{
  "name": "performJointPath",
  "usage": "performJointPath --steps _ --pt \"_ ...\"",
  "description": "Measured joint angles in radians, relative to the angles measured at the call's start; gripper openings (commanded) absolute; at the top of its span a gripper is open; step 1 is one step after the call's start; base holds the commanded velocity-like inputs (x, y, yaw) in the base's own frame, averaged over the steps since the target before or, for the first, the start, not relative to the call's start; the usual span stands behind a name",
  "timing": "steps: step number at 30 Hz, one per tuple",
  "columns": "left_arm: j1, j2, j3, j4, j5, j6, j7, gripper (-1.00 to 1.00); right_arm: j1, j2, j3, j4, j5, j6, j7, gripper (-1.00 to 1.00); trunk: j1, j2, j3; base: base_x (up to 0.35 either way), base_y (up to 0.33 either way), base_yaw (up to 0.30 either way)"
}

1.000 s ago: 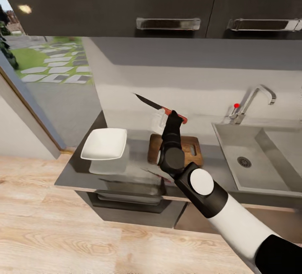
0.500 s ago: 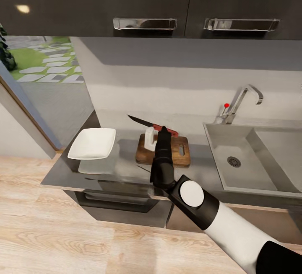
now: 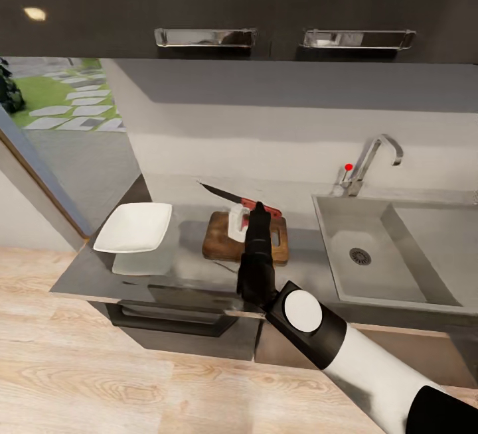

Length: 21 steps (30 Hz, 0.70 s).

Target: In the kitchen, take the Vidalia onion out of the sink, dice it on the chopping board with the paring knife, put the diced onion into the bowl on the countertop, then place both the paring knife and the chopping board into the sink.

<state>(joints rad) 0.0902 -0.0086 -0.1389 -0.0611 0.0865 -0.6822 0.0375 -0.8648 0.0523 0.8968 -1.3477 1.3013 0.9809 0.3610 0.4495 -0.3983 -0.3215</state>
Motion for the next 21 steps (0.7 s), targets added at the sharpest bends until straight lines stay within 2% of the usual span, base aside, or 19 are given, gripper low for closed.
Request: performJointPath --steps 11,21 --pt "0.0 -0.001 -0.001 0.0 0.0 0.0 0.0 1.0 0.009 0.018 0.0 0.0 0.001 0.0 -0.002 -1.0 0.0 0.0 0.0 0.0 -0.293 0.0" --pt "0.0 -0.001 0.0 0.0 0.0 0.0 0.0 1.0 0.024 0.046 0.0 0.014 -0.001 0.0 -0.001 -1.0 0.0 0.0 0.0 0.0 -0.037 0.0"
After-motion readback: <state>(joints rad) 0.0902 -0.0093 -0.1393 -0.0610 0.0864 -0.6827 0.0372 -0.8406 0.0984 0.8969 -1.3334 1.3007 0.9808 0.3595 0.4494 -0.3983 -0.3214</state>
